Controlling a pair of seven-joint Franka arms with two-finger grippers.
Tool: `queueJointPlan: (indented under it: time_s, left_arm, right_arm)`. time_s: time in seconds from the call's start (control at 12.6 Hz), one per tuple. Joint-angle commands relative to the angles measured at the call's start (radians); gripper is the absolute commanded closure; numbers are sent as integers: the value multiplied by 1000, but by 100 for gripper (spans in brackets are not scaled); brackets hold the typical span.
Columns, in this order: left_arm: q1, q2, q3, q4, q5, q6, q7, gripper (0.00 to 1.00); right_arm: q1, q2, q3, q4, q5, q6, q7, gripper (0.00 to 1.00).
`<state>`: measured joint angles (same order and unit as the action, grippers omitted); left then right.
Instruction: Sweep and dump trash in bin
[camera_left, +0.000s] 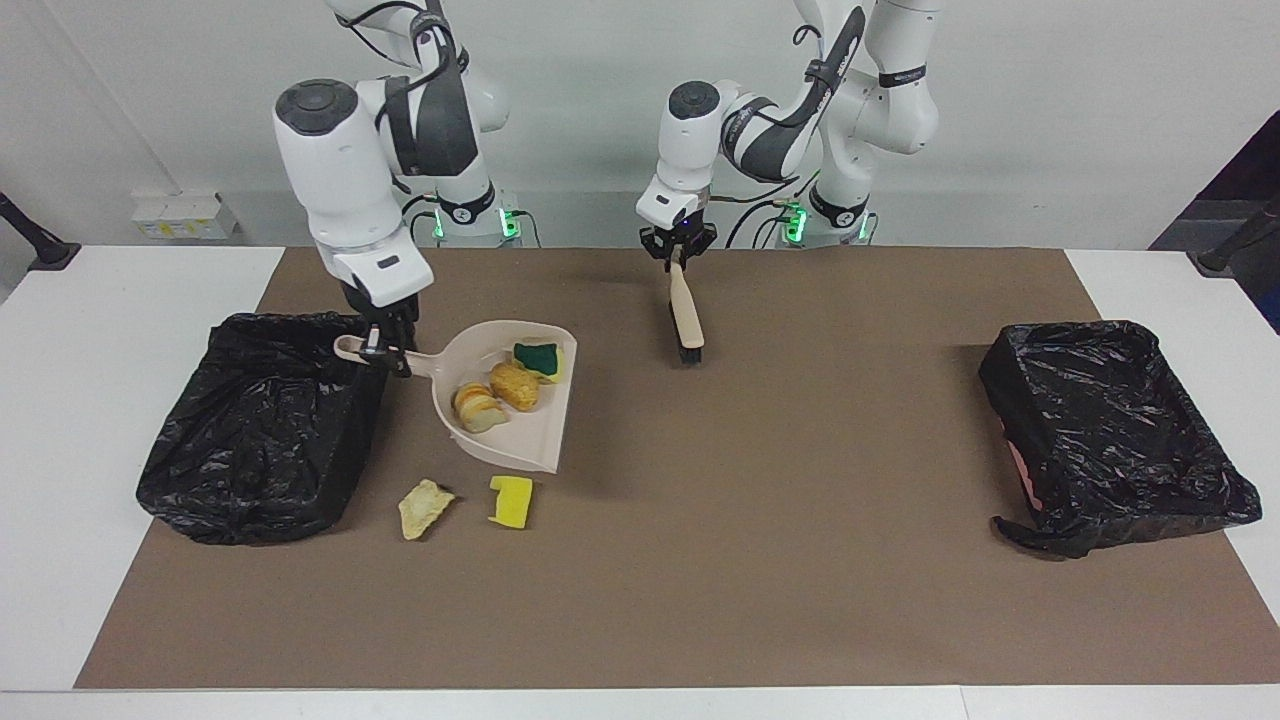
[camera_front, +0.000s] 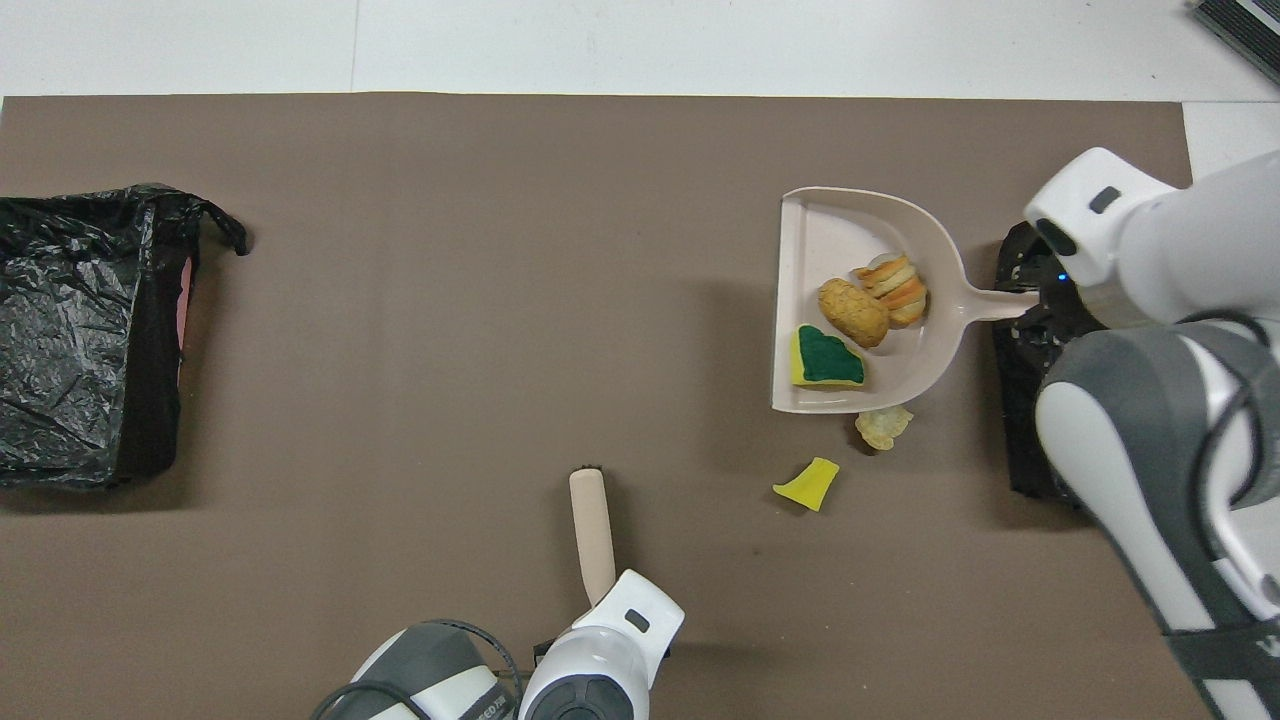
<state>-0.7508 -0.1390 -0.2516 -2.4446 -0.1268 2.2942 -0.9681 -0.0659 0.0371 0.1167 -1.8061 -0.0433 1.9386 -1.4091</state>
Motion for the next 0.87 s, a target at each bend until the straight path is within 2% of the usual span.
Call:
queueJointPlan:
  time_s: [0.0,0.08,0.16,0.32,0.4,0.55,0.79]
  left_arm:
    - [-39,-1,18,-43,-17,54,-14,100]
    - [-35,1,18,-42,-17,50,-18,86]
    - [-33,1,18,-39,-17,44,-18,2]
    - [-12,2,25,-4,-17,-4,-11,0]
    - [49,2,26,46,-17,-80,-8,0]
    - [157,4,26,137,-14,-185,0,0]
    - [318,-10,28,219,1,-213,2,0]
  right_arm:
    - [-142,-13,8,14,69,-40,-140,100]
    - [-191,-14,6,14,68,-47,-162,100]
    - [-236,-14,4,14,53,-49,-191,100]
    - [-305,-14,-3,17,45,-32,-211,100]
    - [-331,-13,-5,22,7,-26,-211,100]
    - [-370,-14,-5,22,-87,-26,-214,100]
    - [-385,-14,-6,16,-301,23,-203,100]
